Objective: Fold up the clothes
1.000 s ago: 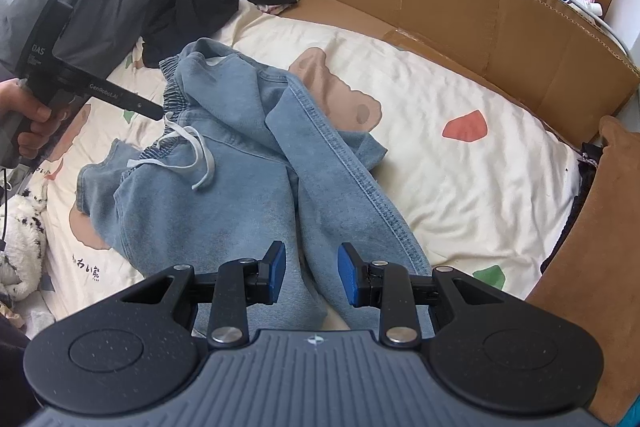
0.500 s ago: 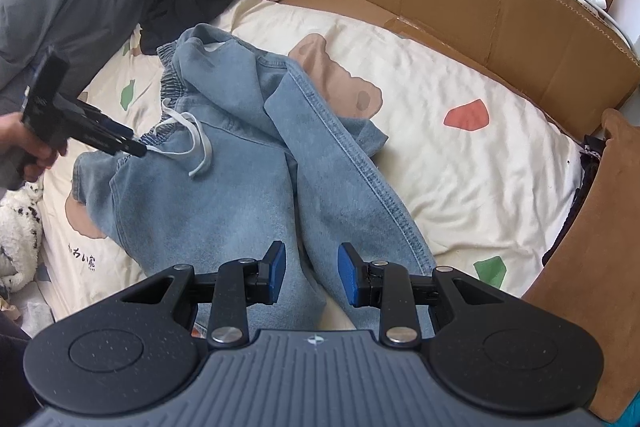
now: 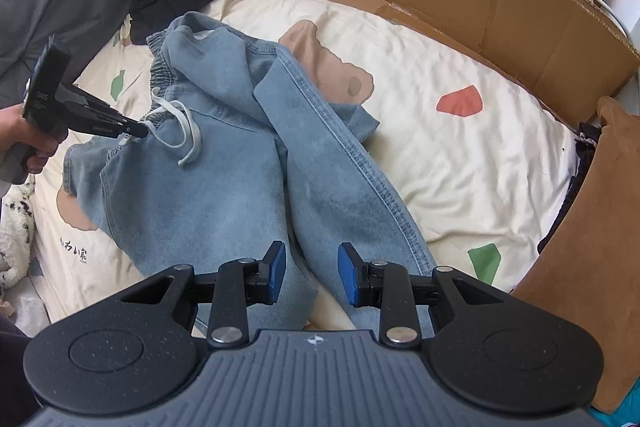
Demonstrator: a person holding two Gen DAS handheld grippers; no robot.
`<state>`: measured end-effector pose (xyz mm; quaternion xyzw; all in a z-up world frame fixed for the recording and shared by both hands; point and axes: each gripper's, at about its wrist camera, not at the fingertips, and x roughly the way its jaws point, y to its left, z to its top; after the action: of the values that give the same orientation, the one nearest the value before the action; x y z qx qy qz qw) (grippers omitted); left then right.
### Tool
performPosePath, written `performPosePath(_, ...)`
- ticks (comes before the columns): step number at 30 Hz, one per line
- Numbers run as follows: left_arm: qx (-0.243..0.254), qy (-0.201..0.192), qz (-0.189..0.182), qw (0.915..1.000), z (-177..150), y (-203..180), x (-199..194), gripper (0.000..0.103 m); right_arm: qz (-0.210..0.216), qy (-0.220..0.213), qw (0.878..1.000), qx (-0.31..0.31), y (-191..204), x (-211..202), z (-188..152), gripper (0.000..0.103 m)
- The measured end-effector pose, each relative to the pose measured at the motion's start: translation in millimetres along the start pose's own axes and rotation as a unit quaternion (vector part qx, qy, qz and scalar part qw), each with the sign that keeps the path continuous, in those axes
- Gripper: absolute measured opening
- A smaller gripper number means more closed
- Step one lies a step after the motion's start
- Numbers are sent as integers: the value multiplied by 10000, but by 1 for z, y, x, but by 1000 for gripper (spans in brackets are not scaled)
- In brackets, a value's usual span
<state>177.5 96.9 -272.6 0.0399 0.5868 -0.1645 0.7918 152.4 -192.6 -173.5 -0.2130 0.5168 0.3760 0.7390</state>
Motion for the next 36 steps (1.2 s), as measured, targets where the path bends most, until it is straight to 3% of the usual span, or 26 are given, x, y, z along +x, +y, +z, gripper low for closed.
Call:
performPosePath(6,-158,-288,-755,9966,25,-28,-27,2,-2,-41,10000,-65,4,-5,1,36)
performPosePath(8,-197,-268,-1014,9943,32,-38,-31,16,-2,-74,10000,-27,5,-8,1,36)
performPosePath(10,-75,-375,-995,9943,34,-48,-38,52,24,-123,9999,-15,7,-13,2,36)
performPosePath(11,-12,-435,-958,9944,33,-51,-42,55,24,-150,9999,-28,8,-16,2,36)
performPosePath(20,-365,-486,-630,9962,11,-17,-63,55,-69,-261,9995,-135,25,-28,4,36)
performPosePath(27,-1039,-401,-178,9936,-43,28,-68,48,139,-242,9996,-37,51,-9,-7,36)
performPosePath(36,-2022,11,-231,9791,-116,65,-47,39,324,-3,9994,123,78,24,-36,36)
